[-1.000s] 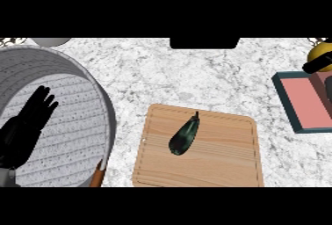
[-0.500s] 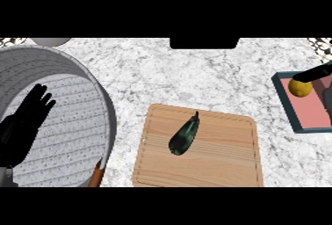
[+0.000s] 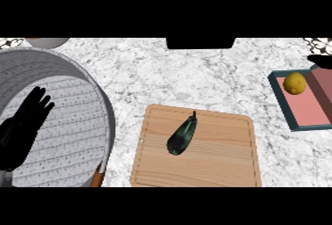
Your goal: Pick the lemon from the cutting board and place it in the cardboard box
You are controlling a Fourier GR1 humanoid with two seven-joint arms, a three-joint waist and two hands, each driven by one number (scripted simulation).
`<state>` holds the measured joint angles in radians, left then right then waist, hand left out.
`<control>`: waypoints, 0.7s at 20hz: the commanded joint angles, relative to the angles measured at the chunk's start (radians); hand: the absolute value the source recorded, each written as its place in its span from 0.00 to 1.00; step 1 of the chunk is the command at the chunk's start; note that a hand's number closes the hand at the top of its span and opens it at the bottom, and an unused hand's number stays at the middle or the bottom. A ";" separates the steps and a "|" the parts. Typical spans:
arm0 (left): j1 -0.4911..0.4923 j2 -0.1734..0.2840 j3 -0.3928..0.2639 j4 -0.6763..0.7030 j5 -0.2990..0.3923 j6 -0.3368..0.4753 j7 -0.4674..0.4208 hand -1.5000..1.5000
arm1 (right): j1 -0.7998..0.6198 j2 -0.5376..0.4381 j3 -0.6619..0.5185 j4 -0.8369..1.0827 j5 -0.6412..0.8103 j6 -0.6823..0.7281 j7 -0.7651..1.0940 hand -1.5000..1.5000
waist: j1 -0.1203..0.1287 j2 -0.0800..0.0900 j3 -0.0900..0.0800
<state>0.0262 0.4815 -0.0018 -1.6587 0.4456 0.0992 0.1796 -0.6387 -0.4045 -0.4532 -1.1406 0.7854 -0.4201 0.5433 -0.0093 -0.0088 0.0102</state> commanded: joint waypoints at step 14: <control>0.016 -0.049 0.016 -0.028 -0.031 -0.007 0.032 0.50 | 0.484 -0.045 -0.266 -0.560 -0.445 0.196 -0.075 0.00 | -0.001 0.006 -0.010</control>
<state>0.0537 0.4582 0.0118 -1.6883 0.4285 0.0949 0.1910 -0.2503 -0.4495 -0.6732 -1.5840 0.4259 -0.2796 0.4757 -0.0101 -0.0080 0.0069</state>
